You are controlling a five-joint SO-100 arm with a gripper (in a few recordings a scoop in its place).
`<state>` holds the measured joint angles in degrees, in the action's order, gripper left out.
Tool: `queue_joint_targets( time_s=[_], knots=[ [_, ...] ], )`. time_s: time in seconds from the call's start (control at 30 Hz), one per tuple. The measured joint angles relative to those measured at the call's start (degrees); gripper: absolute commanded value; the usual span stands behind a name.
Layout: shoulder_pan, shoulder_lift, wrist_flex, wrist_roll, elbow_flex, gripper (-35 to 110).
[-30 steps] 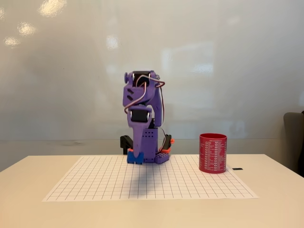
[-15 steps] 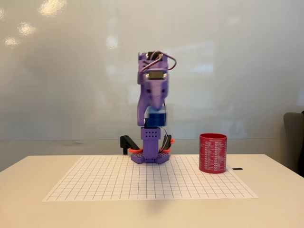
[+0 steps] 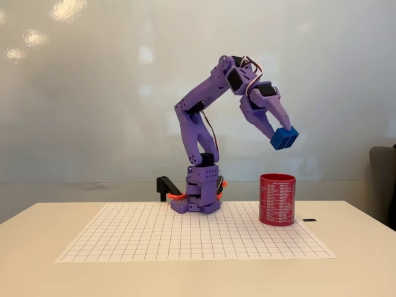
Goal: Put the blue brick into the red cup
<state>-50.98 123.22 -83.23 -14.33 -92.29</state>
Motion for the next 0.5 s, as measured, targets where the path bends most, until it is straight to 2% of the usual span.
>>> queue_joint_targets(
  time_s=[0.2, 0.5],
  knots=[
    [-7.56, 6.50, -0.53, -5.36, -7.38, -1],
    [-11.60, 12.48, 1.05, -8.00, -22.32, -1]
  ],
)
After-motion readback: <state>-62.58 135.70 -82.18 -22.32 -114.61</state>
